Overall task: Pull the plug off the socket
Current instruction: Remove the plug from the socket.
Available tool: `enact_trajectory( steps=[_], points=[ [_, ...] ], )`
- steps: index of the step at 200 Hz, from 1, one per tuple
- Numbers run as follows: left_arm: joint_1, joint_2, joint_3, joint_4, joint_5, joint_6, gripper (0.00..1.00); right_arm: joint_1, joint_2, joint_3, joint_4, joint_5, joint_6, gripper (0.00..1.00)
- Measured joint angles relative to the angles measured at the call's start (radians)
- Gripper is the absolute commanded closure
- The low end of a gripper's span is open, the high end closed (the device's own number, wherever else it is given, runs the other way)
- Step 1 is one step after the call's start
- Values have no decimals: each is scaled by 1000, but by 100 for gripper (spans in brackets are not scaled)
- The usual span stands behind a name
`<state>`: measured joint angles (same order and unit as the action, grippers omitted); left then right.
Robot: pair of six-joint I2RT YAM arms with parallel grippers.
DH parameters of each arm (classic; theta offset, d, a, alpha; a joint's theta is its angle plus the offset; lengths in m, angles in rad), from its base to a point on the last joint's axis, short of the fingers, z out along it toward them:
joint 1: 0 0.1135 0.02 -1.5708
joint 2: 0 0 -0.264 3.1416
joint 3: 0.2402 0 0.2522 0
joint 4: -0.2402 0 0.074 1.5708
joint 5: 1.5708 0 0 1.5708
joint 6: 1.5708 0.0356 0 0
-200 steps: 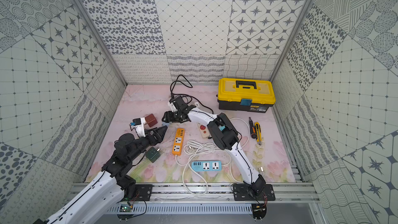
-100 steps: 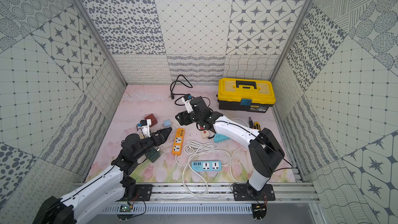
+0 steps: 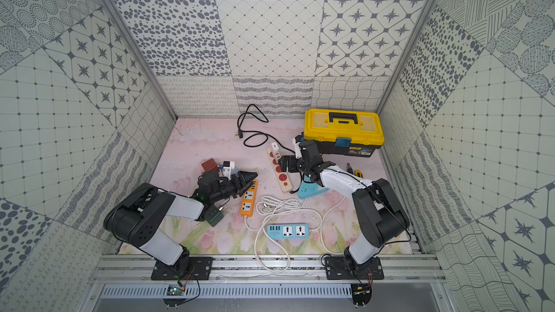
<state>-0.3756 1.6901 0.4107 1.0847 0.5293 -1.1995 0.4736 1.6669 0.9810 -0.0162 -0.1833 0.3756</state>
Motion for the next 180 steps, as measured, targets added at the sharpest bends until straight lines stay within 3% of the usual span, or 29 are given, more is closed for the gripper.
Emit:
enact_trajectory(
  steps=[47, 64, 73, 77, 130, 180],
  points=[
    [-5, 49, 89, -32, 10, -19, 26, 58, 162, 247, -138, 78, -56, 33],
    [-9, 20, 132, -118, -13, 9, 33, 87, 200, 332, -192, 139, -71, 34],
    [-10, 4, 156, -170, -28, 27, 48, 102, 212, 364, -222, 173, -83, 38],
    [-11, -4, 169, -198, -39, 35, 50, 107, 215, 374, -232, 184, -85, 39],
    [-11, -27, 341, -518, -141, 105, 53, 145, 296, 521, -380, 292, -143, 54],
    [-11, 44, 457, -679, -166, 121, 60, 140, 385, 593, -473, 317, -161, 58]
  ],
)
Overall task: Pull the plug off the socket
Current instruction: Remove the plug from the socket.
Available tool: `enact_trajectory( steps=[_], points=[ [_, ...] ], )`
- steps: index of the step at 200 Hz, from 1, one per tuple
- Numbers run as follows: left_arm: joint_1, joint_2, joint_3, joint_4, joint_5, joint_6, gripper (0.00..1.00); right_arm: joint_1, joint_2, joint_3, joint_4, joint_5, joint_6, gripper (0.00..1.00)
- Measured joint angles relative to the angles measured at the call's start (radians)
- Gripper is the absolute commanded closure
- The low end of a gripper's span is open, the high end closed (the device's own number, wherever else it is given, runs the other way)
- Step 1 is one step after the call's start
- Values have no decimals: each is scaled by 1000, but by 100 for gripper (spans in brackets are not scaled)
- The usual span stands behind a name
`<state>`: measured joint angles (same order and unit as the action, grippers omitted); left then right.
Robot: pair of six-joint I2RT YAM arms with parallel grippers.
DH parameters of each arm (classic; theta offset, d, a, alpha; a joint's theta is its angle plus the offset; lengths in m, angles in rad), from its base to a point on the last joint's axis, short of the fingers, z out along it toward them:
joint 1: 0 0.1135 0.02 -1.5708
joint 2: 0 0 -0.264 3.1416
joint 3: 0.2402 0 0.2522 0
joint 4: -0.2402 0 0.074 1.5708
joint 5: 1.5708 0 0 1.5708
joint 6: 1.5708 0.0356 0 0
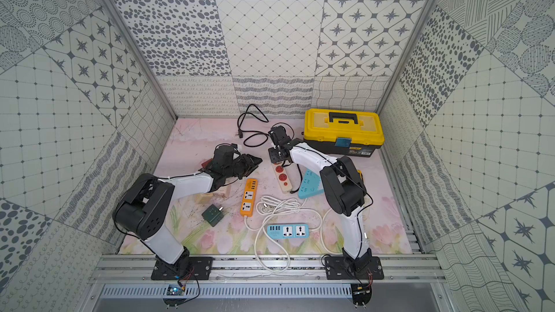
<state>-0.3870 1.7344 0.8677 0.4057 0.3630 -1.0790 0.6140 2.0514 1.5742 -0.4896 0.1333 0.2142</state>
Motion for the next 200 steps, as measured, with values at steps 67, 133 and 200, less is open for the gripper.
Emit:
enact_trajectory(
  steps=[67, 133, 200],
  points=[
    [-9, 145, 131, -108, -3, -21, 66, 0, 14, 15, -26, 2, -24, 76],
    [-44, 292, 301, -206, -16, -48, 72, -2, -1, -18, 11, -27, -24, 78],
    [-45, 370, 418, -277, 2, -61, 74, -13, -1, -23, 21, -36, -24, 79]
  ],
)
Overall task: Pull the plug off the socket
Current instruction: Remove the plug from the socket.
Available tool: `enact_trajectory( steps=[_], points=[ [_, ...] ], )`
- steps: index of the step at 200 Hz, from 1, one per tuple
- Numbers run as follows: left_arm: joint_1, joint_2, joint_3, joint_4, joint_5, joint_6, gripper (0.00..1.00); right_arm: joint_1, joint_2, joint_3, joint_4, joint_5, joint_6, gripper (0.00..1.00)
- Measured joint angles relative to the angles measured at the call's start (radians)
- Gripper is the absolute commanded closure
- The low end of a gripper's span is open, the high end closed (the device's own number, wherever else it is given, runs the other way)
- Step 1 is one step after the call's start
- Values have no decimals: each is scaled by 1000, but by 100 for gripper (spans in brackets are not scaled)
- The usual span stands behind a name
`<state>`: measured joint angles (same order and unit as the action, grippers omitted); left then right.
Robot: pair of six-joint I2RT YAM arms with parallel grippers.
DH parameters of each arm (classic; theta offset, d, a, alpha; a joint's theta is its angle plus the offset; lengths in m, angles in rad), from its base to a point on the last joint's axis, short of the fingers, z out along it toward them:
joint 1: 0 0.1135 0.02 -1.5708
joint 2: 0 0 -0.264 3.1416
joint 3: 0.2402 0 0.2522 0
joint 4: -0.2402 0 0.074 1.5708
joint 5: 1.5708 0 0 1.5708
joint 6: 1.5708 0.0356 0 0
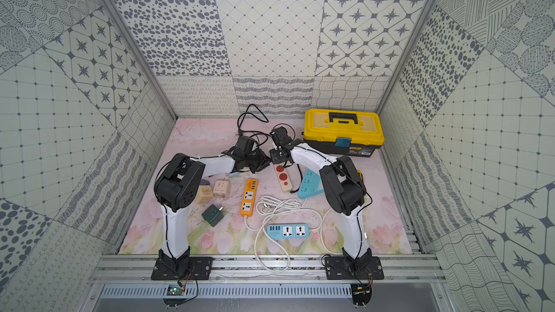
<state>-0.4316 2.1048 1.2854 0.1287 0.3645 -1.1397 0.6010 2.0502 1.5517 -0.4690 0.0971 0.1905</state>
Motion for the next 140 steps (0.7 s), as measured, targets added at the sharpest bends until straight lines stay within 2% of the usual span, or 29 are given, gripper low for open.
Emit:
enact_trajectory(
  steps=[73, 106, 140],
  points=[
    [11, 26, -40, 144, 60, -18, 67, -14, 0, 0, 1, -3, 4, 79],
    [21, 40, -51, 186, 88, -23, 61, -18, 0, 0, 2, -6, 5, 79],
    [23, 66, -66, 301, 116, -41, 59, -22, 0, 0, 2, -13, 7, 79]
  ],
)
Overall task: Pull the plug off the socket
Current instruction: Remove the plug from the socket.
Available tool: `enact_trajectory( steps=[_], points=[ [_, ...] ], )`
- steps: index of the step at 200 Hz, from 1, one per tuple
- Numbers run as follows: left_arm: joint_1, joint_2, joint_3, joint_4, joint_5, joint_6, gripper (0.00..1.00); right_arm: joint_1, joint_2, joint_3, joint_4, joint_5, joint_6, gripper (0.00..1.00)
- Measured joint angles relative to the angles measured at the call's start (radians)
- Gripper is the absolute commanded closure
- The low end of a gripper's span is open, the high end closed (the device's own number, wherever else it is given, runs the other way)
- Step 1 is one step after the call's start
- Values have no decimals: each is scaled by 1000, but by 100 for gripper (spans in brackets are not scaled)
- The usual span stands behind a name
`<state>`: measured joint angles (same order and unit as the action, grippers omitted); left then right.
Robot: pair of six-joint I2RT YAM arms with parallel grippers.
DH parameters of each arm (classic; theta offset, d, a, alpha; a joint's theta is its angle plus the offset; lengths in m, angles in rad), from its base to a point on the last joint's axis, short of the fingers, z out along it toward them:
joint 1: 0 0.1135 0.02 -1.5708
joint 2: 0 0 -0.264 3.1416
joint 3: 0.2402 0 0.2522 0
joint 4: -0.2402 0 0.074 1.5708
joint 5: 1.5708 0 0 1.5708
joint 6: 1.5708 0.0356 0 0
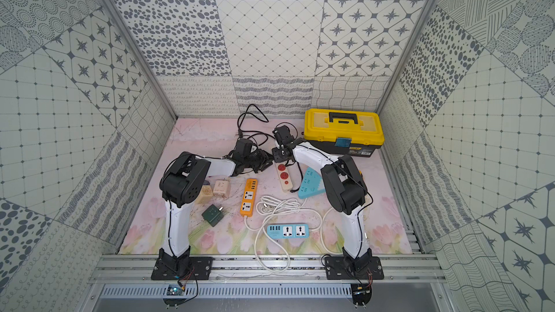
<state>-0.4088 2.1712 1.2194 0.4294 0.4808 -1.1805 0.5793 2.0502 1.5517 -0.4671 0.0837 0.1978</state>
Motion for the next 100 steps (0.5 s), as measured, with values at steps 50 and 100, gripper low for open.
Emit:
enact_trajectory(
  steps=[50, 100],
  points=[
    [5, 21, 1, 51, 19, -8, 67, -1, 0, 0, 0, -4, 0, 80],
    [6, 31, 47, -26, 3, 11, 72, 0, 0, 3, -4, -3, -6, 81]
  ],
)
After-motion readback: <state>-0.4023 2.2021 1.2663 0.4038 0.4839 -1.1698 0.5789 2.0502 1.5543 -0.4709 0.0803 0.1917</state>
